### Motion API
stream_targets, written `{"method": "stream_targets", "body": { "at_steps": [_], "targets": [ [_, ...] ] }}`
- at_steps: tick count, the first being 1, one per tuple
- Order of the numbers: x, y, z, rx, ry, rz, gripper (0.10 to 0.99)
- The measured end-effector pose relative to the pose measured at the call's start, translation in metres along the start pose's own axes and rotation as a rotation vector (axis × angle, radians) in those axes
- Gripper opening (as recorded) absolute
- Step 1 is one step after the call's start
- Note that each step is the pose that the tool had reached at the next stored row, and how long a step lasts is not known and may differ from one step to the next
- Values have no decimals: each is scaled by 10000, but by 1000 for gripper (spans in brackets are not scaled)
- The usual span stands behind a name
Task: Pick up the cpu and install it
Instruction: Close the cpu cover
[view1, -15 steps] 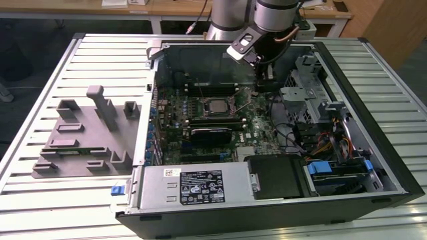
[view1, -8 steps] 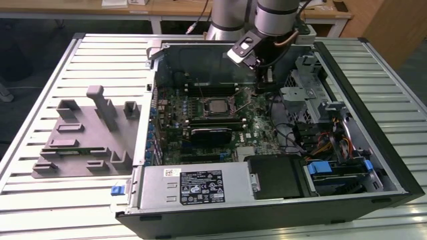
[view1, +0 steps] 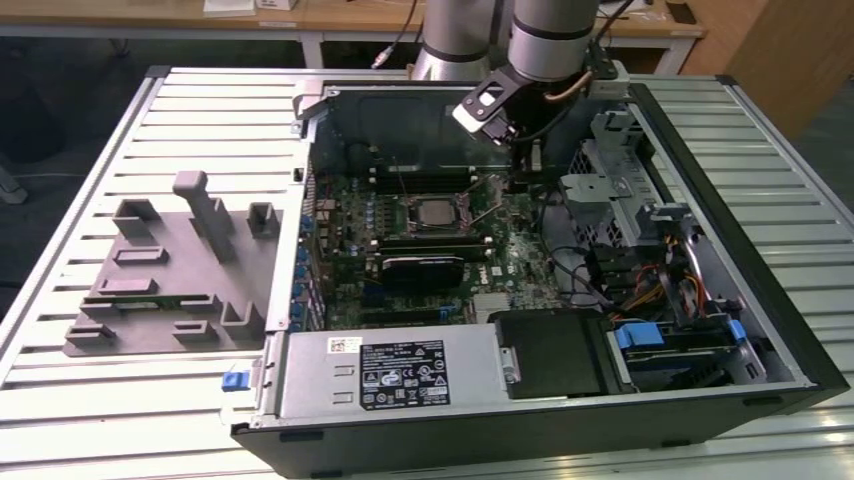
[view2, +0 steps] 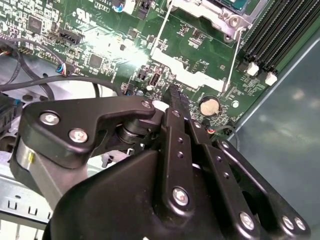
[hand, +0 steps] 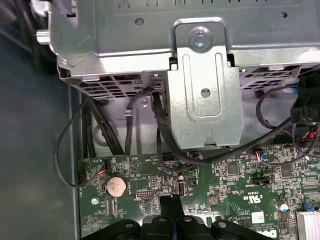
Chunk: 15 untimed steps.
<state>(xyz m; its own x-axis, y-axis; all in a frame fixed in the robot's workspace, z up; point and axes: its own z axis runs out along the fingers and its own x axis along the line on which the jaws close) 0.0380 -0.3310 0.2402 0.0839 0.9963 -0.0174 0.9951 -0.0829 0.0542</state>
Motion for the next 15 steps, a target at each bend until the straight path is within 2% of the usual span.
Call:
{"method": "stream_targets", "body": {
  "at_steps": [6, 15],
  "targets": [
    [0, -5, 1, 0, 7, 3, 106],
    [-11, -140, -6, 8, 107, 8, 106]
  ]
}}
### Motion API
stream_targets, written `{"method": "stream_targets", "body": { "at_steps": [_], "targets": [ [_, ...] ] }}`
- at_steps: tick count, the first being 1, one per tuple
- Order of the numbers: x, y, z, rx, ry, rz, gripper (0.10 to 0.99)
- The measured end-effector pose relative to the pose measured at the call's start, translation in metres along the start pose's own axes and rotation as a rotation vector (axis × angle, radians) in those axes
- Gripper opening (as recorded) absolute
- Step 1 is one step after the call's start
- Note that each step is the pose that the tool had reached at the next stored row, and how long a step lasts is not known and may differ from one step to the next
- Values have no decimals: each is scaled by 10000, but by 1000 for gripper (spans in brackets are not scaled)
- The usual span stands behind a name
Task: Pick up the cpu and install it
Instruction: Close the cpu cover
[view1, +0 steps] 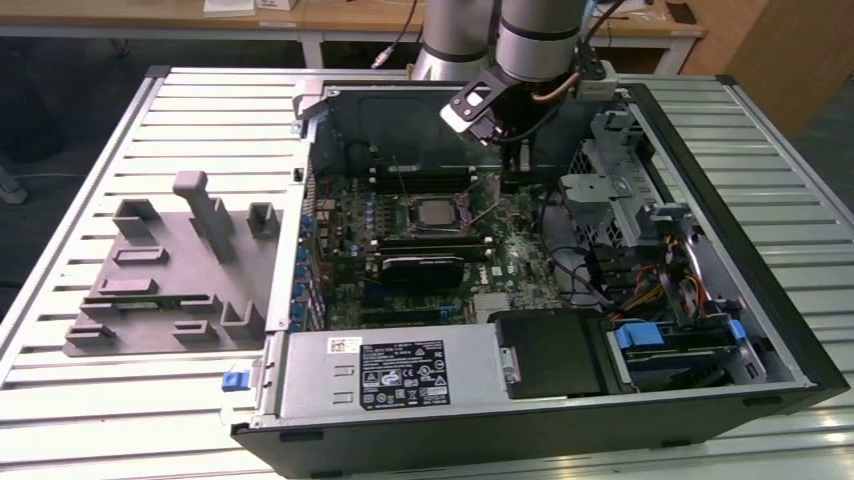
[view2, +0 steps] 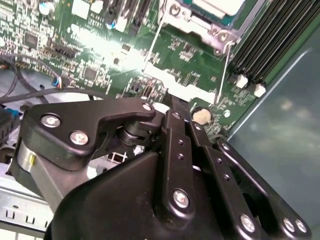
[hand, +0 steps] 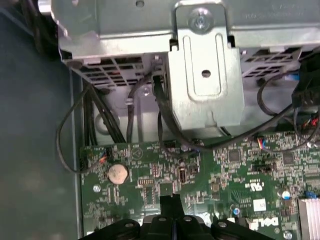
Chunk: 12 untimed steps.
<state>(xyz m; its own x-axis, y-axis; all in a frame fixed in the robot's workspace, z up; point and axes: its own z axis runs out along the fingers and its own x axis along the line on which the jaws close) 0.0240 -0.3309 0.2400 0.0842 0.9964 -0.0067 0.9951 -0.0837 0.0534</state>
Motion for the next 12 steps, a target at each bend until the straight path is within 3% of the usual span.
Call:
{"method": "stream_targets", "body": {
  "at_steps": [12],
  "targets": [
    [-25, -298, -16, 11, 133, 7, 106]
  ]
}}
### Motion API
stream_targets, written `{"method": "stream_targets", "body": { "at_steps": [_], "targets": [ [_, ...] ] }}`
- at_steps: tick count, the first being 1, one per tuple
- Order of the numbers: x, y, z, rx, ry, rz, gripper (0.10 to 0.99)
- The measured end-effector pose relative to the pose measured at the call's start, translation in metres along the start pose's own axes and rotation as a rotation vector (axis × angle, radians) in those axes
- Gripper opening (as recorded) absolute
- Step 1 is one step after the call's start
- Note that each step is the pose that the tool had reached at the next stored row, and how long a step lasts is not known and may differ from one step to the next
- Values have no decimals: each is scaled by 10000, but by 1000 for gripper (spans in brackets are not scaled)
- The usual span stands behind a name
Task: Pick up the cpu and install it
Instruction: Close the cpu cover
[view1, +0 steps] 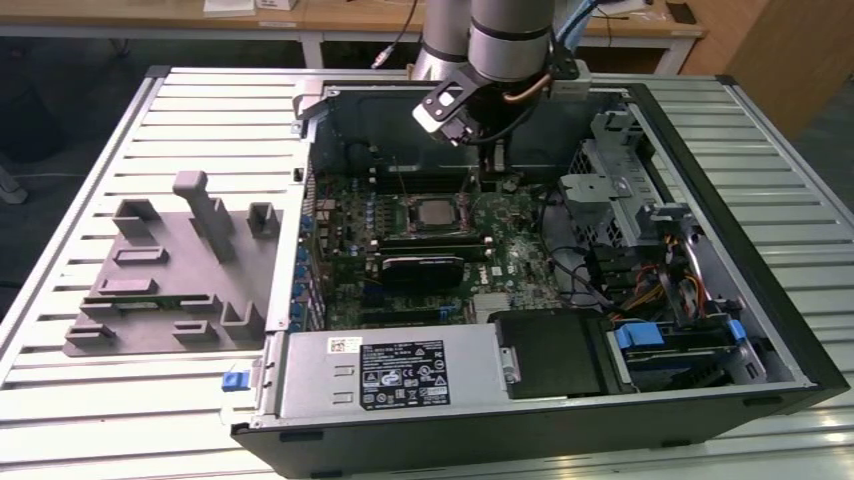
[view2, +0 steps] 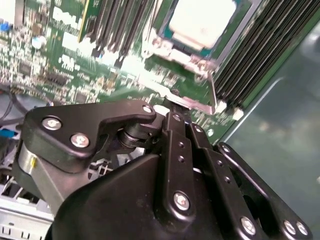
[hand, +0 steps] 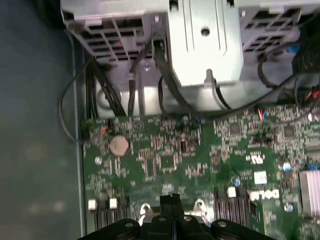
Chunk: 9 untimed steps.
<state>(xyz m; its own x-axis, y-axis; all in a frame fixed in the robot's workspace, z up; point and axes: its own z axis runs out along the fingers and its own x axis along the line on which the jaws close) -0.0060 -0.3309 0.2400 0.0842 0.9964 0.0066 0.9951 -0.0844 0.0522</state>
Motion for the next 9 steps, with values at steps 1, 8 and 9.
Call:
{"method": "stream_targets", "body": {
  "at_steps": [1, 8, 9],
  "targets": [
    [-3, -35, -2, 1, 5, 0, 106],
    [-22, -261, -13, 5, 48, 3, 106],
    [-22, -266, -13, 4, 48, 4, 106]
  ]
}}
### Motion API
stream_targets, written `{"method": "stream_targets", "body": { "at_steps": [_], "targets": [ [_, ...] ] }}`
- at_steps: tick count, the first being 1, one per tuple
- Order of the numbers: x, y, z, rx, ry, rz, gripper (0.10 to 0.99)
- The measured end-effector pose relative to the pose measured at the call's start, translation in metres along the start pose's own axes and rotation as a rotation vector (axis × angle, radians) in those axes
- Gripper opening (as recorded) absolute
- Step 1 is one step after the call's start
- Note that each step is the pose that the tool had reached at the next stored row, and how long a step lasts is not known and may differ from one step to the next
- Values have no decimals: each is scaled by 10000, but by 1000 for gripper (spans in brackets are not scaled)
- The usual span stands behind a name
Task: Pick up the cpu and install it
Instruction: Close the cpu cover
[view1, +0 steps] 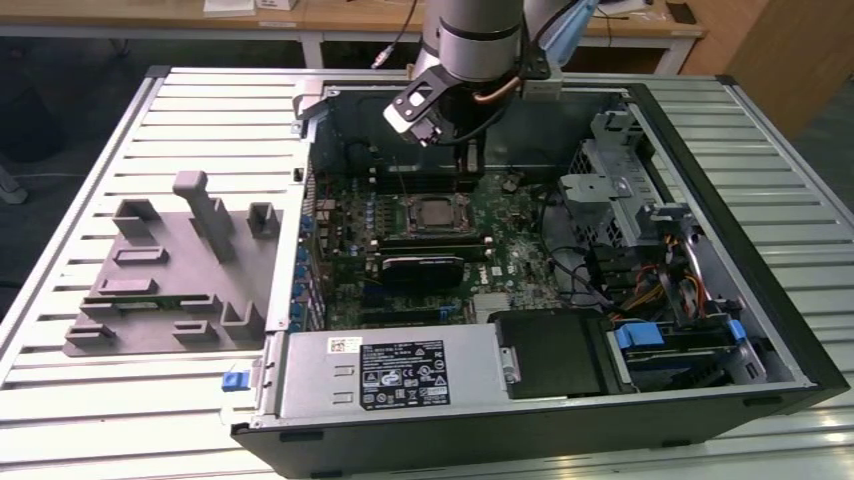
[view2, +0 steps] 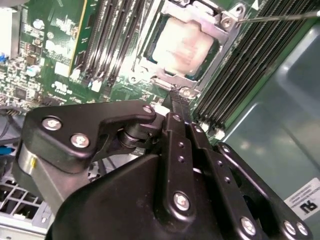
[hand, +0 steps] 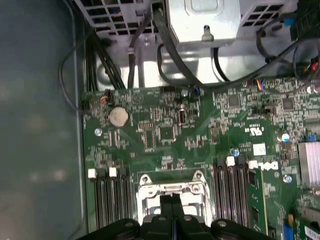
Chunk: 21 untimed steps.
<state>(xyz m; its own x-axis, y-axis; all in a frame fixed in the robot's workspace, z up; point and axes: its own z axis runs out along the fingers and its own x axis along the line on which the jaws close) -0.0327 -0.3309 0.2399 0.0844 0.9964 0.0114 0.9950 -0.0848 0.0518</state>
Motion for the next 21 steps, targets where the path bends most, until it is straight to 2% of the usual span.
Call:
{"method": "stream_targets", "body": {
  "at_steps": [4, 12, 16, 21],
  "targets": [
    [-2, -21, 1, -1, 2, -1, 106],
    [-18, -165, 22, 1, 2, -1, 106],
    [-32, -214, 55, 2, 2, 0, 106],
    [-39, -228, 117, 37, -8, -2, 106]
  ]
}}
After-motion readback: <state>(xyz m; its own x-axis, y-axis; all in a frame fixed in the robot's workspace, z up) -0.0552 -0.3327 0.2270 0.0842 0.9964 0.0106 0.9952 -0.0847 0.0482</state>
